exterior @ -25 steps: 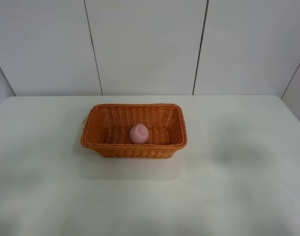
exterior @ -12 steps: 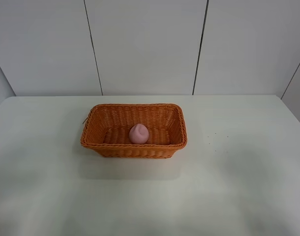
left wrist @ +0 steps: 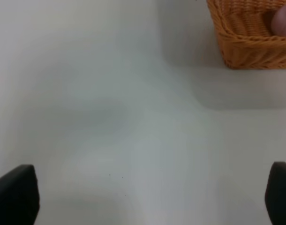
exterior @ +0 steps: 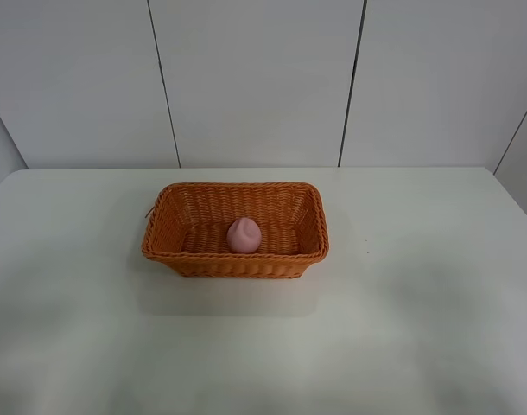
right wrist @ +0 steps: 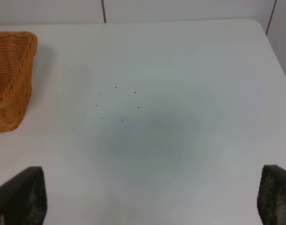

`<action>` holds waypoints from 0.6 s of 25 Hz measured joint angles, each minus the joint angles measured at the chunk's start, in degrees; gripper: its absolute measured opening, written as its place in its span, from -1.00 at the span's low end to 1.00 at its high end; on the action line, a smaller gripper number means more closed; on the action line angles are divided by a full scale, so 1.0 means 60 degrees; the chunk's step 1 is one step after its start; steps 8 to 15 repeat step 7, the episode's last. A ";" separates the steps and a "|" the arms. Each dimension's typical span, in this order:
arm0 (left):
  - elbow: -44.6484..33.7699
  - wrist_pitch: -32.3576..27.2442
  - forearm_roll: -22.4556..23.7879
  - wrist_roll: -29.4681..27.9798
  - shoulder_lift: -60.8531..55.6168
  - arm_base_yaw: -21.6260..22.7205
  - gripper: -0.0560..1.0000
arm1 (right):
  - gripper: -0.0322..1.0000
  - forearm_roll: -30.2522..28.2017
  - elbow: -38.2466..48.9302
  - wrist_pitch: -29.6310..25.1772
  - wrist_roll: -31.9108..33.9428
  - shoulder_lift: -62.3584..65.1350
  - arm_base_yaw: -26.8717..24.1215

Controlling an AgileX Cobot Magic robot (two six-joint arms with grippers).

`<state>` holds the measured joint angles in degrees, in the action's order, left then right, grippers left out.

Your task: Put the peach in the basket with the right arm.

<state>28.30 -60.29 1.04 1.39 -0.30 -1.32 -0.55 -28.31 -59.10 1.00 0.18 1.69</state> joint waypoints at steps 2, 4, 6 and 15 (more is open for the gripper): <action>0.0000 0.0000 0.0000 0.0000 0.0000 0.0000 0.98 | 0.41 0.0000 0.0000 0.0000 0.0000 0.0000 0.0000; 0.0000 0.0000 0.0000 0.0000 0.0000 0.0000 0.98 | 0.41 0.0000 0.0000 0.0000 0.0000 0.0000 0.0000; 0.0000 0.0000 0.0000 0.0000 0.0000 0.0000 0.98 | 0.41 0.0000 0.0000 0.0000 0.0000 0.0000 0.0000; 0.0000 0.0000 0.0000 0.0000 0.0000 0.0000 0.98 | 0.41 0.0000 0.0000 0.0000 0.0000 0.0000 0.0000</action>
